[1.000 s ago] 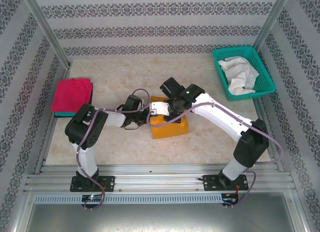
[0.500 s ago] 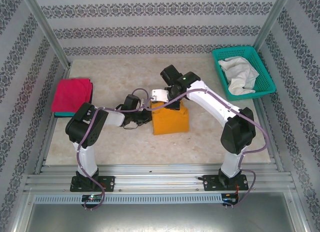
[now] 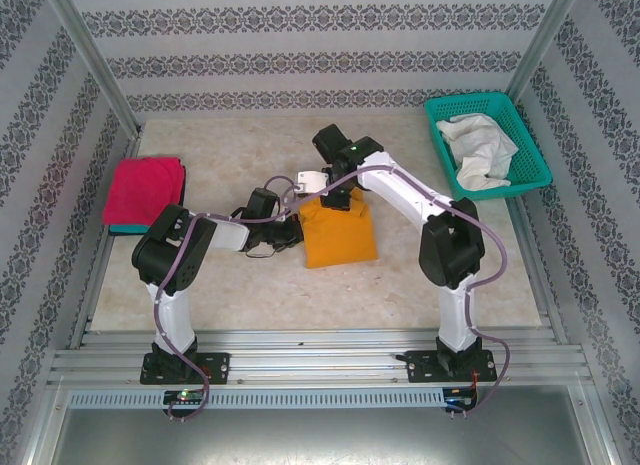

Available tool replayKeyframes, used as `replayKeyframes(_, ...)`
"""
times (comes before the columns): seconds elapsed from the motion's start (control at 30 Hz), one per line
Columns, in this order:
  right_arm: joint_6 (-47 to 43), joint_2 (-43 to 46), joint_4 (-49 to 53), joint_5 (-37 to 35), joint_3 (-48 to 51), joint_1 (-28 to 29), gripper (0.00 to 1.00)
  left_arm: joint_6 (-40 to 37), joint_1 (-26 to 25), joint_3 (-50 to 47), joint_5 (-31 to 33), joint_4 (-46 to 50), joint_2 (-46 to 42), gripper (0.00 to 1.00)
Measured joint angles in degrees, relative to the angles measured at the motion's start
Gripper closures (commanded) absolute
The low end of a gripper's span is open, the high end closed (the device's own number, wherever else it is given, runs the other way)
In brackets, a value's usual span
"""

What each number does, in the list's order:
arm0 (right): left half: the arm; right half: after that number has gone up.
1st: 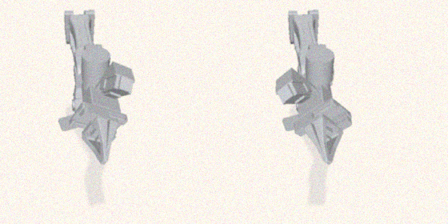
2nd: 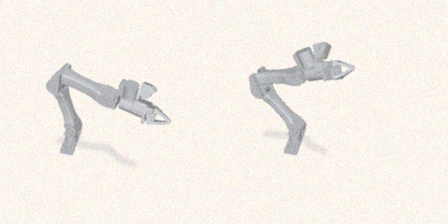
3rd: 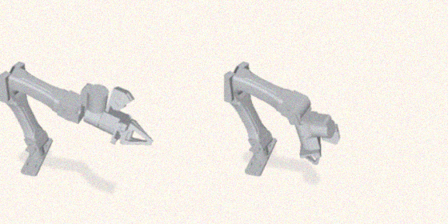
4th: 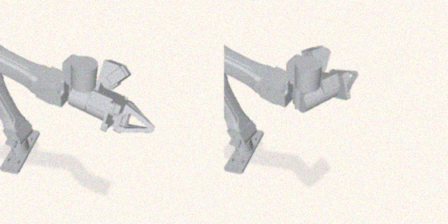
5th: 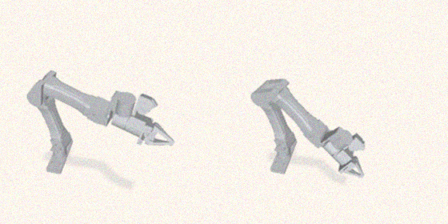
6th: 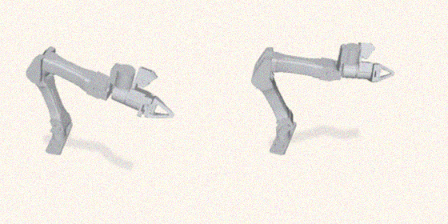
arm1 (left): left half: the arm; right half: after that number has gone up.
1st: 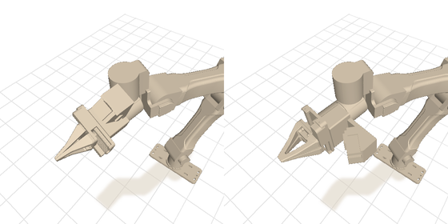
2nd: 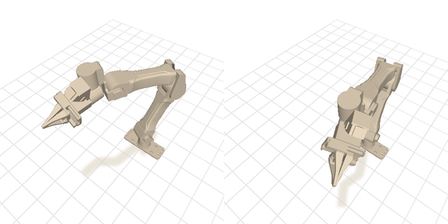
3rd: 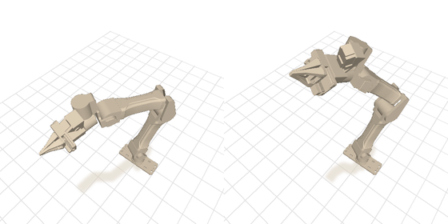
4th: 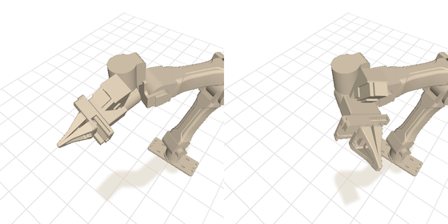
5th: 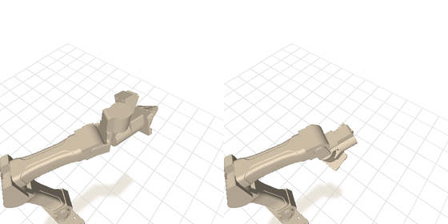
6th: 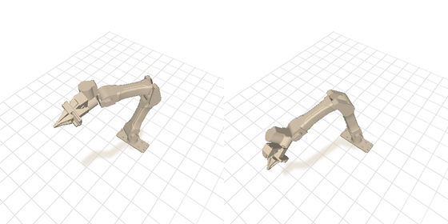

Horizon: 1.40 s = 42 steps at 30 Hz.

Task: Fold and stack the t-shirts

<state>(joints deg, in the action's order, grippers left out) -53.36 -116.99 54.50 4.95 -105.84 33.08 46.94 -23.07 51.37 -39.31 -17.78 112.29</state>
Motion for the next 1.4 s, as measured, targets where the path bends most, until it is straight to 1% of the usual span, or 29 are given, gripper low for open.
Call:
replayKeyframes(0.33, 0.96, -6.54, -2.78, -1.55, -1.7, -1.7, 1.0, 0.0, 0.33, 0.13, -1.05, -0.02, 0.28, 1.0)
replayKeyframes(0.47, 2.25, -9.22, -3.82, -2.69, -2.86, -2.03, 0.9, 0.0, 0.33, 0.13, -1.07, -0.02, 0.28, 1.0)
replayKeyframes(0.53, 3.06, -9.99, -4.17, -3.21, -3.45, -2.23, 0.74, 0.0, 0.33, 0.13, -1.07, -0.02, 0.26, 1.0)
replayKeyframes(0.57, 3.65, -10.16, -4.39, -3.56, -3.72, -2.23, 0.64, 0.0, 0.33, 0.11, -1.05, -0.02, 0.22, 1.0)
replayKeyframes(0.6, 4.44, -10.16, -4.92, -4.26, -3.85, -2.4, 0.52, 0.0, 0.33, 0.04, -1.03, -0.04, 0.13, 1.0)
replayKeyframes(0.63, 5.22, -10.14, -5.64, -4.55, -3.91, -2.51, 0.37, 0.0, 0.33, -0.04, -0.98, -0.09, 0.0, 1.0)
replayKeyframes(0.67, 5.95, -10.01, -6.64, -4.87, -3.93, -2.6, 0.27, 0.0, 0.33, -0.15, -0.98, -0.11, -0.22, 1.0)
replayKeyframes(0.7, 6.93, -9.86, -7.87, -5.2, -3.78, -2.84, 0.2, 0.0, 0.33, -0.26, -0.98, -0.28, -0.44, 1.0)
replayKeyframes(0.77, 8.9, -8.74, -10.73, -5.57, -2.38, -3.26, 0.14, -0.02, 0.31, -0.55, -0.74, -0.66, -0.63, 1.0)
replayKeyframes(0.83, 11.93, -6.23, -13.92, -5.6, 0.48, -3.82, 0.12, -0.04, 0.31, -0.92, -0.42, -1.11, -0.81, 0.99)
replayKeyframes(0.93, 17.7, -0.42, -18.78, -5.55, 6.23, -5.16, 0.11, -0.15, 0.2, -1.66, 0.52, -1.81, -1.36, 0.93)
replayKeyframes(1.07, 26.58, 8.55, -25.92, -5.57, 15.23, -6.71, 0.1, -0.04, -0.31, -3.13, 1.84, -3.23, -2.95, 0.76)
replayKeyframes(1.17, 36.17, 14.03, -30.53, -5.38, 21.7, -8.39, 0.09, 0.04, -0.5, -5.07, 3.63, -3.61, -5.53, 0.62)
replayKeyframes(1.23, 43.39, 16.2, -33.11, -3.82, 25.53, -9.99, 0.1, 0.07, -0.44, -6.36, 5.09, -2.64, -7.76, 0.53)
replayKeyframes(1.3, 50.07, 17.29, -35.28, -1.31, 28.96, -12.13, 0.12, -0.17, -0.44, -7.19, 6.78, -0.66, -9.88, 0.47)
replayKeyframes(1.37, 55.78, 17.51, -37.0, 1.29, 32.06, -14.45, 0.16, -0.57, -0.35, -7.91, 9.07, 2.05, -12.2, 0.43)
replayKeyframes(1.4, 58.53, 17.4, -37.38, 2.4, 33.48, -15.56, 0.2, -0.74, -0.17, -8.48, 10.56, 3.78, -13.55, 0.42)
